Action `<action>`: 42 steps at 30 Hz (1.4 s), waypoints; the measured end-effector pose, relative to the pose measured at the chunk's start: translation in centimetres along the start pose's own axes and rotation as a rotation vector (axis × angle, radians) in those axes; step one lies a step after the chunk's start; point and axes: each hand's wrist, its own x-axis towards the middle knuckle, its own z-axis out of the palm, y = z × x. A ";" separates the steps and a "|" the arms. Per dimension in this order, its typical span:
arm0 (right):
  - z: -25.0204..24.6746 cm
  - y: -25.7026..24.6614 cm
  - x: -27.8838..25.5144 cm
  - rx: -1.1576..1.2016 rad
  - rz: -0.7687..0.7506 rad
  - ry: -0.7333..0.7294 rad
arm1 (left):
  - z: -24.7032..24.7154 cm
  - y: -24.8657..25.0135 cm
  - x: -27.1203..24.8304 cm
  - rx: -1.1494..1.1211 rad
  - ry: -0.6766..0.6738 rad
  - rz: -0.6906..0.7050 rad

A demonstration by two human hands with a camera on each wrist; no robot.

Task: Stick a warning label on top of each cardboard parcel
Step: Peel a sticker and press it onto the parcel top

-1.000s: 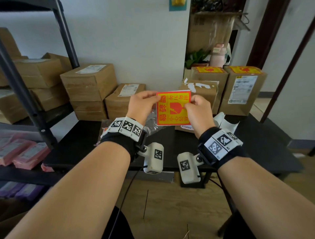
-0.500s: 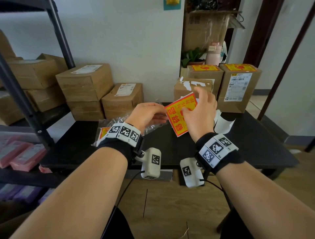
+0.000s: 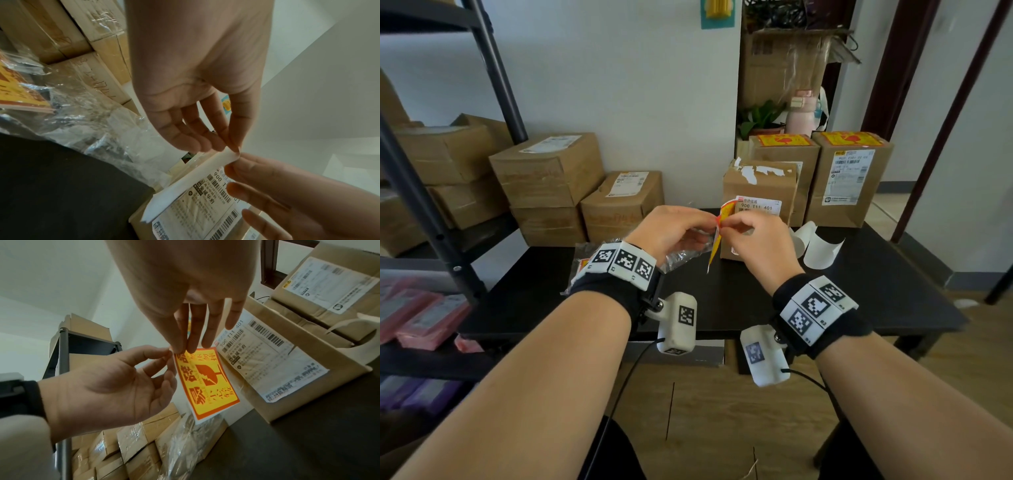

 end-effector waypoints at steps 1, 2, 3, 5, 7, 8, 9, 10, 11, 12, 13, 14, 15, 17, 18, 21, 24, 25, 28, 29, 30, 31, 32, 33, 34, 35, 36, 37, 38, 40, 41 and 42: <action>-0.1 0.0 0.0 0.016 0.003 -0.015 | -0.1 0.0 0.0 0.048 0.014 0.016; -0.3 0.1 -0.1 0.026 0.003 -0.032 | -0.2 0.0 0.0 0.103 0.027 0.032; -0.4 0.0 -0.1 0.031 0.000 -0.046 | -0.3 -0.1 0.0 0.161 0.036 0.048; -0.5 0.0 -0.2 0.036 -0.004 -0.071 | -0.4 -0.1 0.1 0.264 0.034 0.065; -0.6 0.1 -0.3 0.038 0.005 -0.096 | -0.5 -0.1 0.2 0.330 -0.001 0.062; -0.7 0.2 -0.3 0.038 0.011 -0.109 | -0.6 -0.1 0.1 0.349 -0.023 0.064; -0.7 0.3 -0.3 0.037 0.014 -0.118 | -0.5 -0.1 0.1 0.366 -0.040 0.069; -0.7 0.3 -0.3 0.041 0.016 -0.120 | -0.5 -0.1 0.2 0.380 -0.050 0.074; -0.7 0.3 -0.3 0.052 0.021 -0.117 | -0.4 -0.1 0.2 0.394 -0.053 0.079; -0.7 0.3 -0.3 0.068 0.030 -0.112 | -0.3 0.0 0.2 0.406 -0.053 0.083; -0.7 0.3 -0.4 0.085 0.041 -0.107 | -0.2 0.0 0.2 0.416 -0.049 0.082; -0.8 0.3 -0.4 0.101 0.051 -0.106 | -0.1 0.0 0.2 0.412 -0.045 0.080; -0.8 0.3 -0.5 0.119 0.057 -0.105 | 0.0 0.0 0.4 0.398 -0.040 0.079; -0.9 0.4 -0.5 0.151 0.065 -0.097 | 0.3 -0.1 0.7 0.370 -0.028 0.075; -0.9 0.5 -0.5 0.161 0.078 -0.087 | 0.4 -0.1 0.8 0.358 -0.022 0.067; -0.9 1.0 -0.2 0.171 0.152 -0.035 | 0.6 -0.4 1.1 0.289 0.011 0.023; -1.0 1.4 -0.2 0.206 0.227 0.035 | 0.7 -0.8 1.1 0.148 0.055 -0.024; -1.2 1.5 -0.2 0.223 0.255 0.059 | 0.8 -0.9 1.1 0.109 0.071 -0.029; -1.6 1.6 -0.2 0.238 0.316 0.121 | 0.9 -1.0 0.8 0.072 0.118 -0.027; -1.7 1.7 -0.2 0.236 0.336 0.138 | 0.9 -1.0 0.8 0.068 0.142 -0.030; -1.8 1.7 -0.2 0.237 0.354 0.155 | 0.9 -1.0 0.8 0.059 0.174 -0.037; -1.9 1.8 -0.2 0.240 0.369 0.174 | 0.9 -1.1 0.9 0.048 0.209 -0.044; -2.0 1.9 -0.1 0.243 0.382 0.200 | 0.9 -1.1 0.9 0.043 0.243 -0.045; -2.2 2.0 -0.1 0.244 0.394 0.229 | 0.9 -1.1 0.9 0.044 0.276 -0.040; -2.4 2.1 0.0 0.245 0.406 0.261 | 0.9 -1.0 0.9 0.049 0.308 -0.031; -2.6 2.1 0.1 0.247 0.419 0.292 | 0.9 -1.0 0.9 0.064 0.337 -0.021; -2.8 2.2 0.1 0.249 0.435 0.318 | 0.8 -1.1 0.9 0.093 0.365 -0.010; -3.1 2.4 0.1 0.256 0.453 0.340 | 0.8 -1.1 1.0 0.134 0.392 0.000; -3.3 2.5 0.1 0.265 0.470 0.362 | 0.7 -1.2 1.1 0.182 0.414 0.012; -4.0 2.7 0.1 0.282 0.496 0.416 | 0.7 -1.5 1.3 0.284 0.438 0.041; -4.4 2.7 0.1 0.290 0.501 0.449 | 0.8 -1.6 1.3 0.335 0.436 0.053; -4.8 2.8 0.1 0.297 0.497 0.482 | 1.0 -1.7 1.3 0.384 0.430 0.062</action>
